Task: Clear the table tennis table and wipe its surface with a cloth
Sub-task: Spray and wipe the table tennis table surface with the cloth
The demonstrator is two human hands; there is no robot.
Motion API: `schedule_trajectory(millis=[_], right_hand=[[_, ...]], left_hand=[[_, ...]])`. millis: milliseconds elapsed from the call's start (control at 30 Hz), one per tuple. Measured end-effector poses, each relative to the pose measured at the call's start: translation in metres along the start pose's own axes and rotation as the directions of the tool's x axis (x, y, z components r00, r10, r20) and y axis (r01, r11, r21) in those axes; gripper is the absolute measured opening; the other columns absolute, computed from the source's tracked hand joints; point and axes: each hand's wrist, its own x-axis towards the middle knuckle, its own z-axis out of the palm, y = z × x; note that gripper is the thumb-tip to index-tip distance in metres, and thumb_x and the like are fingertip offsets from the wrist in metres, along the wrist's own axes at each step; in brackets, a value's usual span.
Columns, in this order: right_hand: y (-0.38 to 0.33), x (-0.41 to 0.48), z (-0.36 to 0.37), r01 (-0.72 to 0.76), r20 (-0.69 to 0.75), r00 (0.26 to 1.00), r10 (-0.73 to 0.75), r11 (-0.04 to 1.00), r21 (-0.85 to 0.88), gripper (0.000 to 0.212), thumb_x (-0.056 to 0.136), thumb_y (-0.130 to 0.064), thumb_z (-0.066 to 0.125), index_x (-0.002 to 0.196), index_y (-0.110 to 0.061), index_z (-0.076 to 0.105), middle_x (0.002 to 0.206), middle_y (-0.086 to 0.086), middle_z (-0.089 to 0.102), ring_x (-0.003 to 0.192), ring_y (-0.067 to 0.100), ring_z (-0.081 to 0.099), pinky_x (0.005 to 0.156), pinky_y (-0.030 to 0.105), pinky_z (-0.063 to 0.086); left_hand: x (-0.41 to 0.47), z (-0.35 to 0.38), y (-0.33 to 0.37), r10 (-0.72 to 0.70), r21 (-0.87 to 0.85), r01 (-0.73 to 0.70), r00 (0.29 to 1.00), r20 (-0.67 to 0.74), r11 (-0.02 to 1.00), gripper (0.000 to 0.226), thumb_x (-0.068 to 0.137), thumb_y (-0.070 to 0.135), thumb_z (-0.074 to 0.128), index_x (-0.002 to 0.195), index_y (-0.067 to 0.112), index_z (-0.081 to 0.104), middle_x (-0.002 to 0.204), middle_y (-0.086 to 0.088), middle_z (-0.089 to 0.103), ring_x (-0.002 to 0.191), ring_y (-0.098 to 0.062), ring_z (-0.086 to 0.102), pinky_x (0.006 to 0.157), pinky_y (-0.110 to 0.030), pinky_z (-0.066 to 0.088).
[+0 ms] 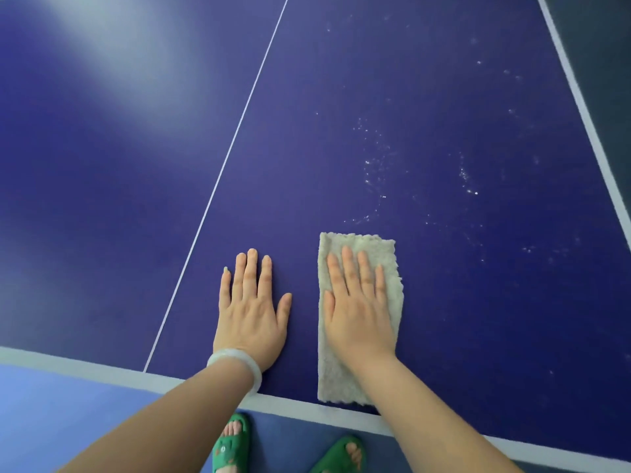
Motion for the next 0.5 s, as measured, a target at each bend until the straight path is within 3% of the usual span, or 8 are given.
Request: schedule_trajectory(millis=[100,167,267,367,433,500], right_hand=[[0.002,0.048,-0.007,0.178,0.062,0.982,-0.178,0.984,0.008,0.059,0.101,-0.039,0.009,0.158,-0.025,0.011,0.166,-0.003,0.004,0.152,0.018,-0.005,0.123,0.046,-0.002],[0.021,0.077,-0.013,0.173,0.084,0.982,-0.171,0.985,-0.01,0.057,0.102,-0.04,0.009,0.157,-0.028,0.004,0.165,-0.007,-0.003,0.151,0.014,-0.01,0.123,0.042,-0.007],[0.069,0.088,-0.022,-0.132,0.038,0.99,0.134,0.991,-0.035,0.057,0.103,-0.039,0.011,0.157,-0.027,-0.001,0.165,-0.005,-0.006,0.152,0.016,-0.01,0.123,0.043,-0.006],[0.091,0.055,-0.023,-0.388,-0.001,0.921,0.389,0.92,-0.042,0.059,0.102,-0.039,0.008,0.157,-0.022,-0.004,0.165,0.001,-0.006,0.152,0.021,-0.01,0.123,0.047,-0.002],[0.069,0.03,-0.018,-0.452,-0.017,0.892,0.451,0.892,-0.02,0.06,0.102,-0.037,0.011,0.158,-0.02,-0.002,0.165,0.004,-0.007,0.152,0.024,-0.01,0.123,0.049,-0.002],[0.036,0.021,-0.012,-0.404,-0.026,0.914,0.404,0.915,0.006,0.06,0.101,-0.036,0.011,0.158,-0.018,0.002,0.165,0.006,-0.004,0.152,0.026,-0.008,0.122,0.049,-0.004]], left_hand=[[0.0,-0.001,0.0,-0.004,-0.012,0.004,1.0,-0.008,1.0,0.072,0.098,0.054,0.011,0.157,0.012,0.019,0.164,-0.008,0.011,0.153,-0.022,0.003,0.123,-0.043,0.001],[0.0,-0.001,0.0,-0.007,-0.019,0.007,1.0,-0.006,1.0,0.072,0.098,0.054,0.011,0.157,0.013,0.018,0.165,-0.007,0.01,0.153,-0.021,0.002,0.123,-0.043,0.001],[0.0,-0.002,0.001,-0.01,-0.023,0.01,1.0,-0.007,1.0,0.073,0.097,0.054,0.009,0.157,0.014,0.016,0.165,-0.007,0.009,0.153,-0.021,0.001,0.123,-0.043,0.001],[0.0,-0.002,0.002,-0.011,-0.027,0.011,1.0,-0.004,1.0,0.072,0.097,0.054,0.011,0.157,0.013,0.019,0.165,-0.008,0.011,0.153,-0.022,0.002,0.123,-0.044,0.003],[0.0,-0.002,0.001,-0.01,-0.024,0.011,1.0,0.007,1.0,0.072,0.097,0.053,0.011,0.157,0.013,0.019,0.165,-0.008,0.011,0.153,-0.022,0.002,0.123,-0.044,0.003],[0.0,-0.002,0.001,-0.014,-0.011,0.014,1.0,0.011,1.0,0.072,0.097,0.053,0.009,0.157,0.014,0.016,0.165,-0.007,0.008,0.153,-0.021,-0.001,0.123,-0.043,0.0]])
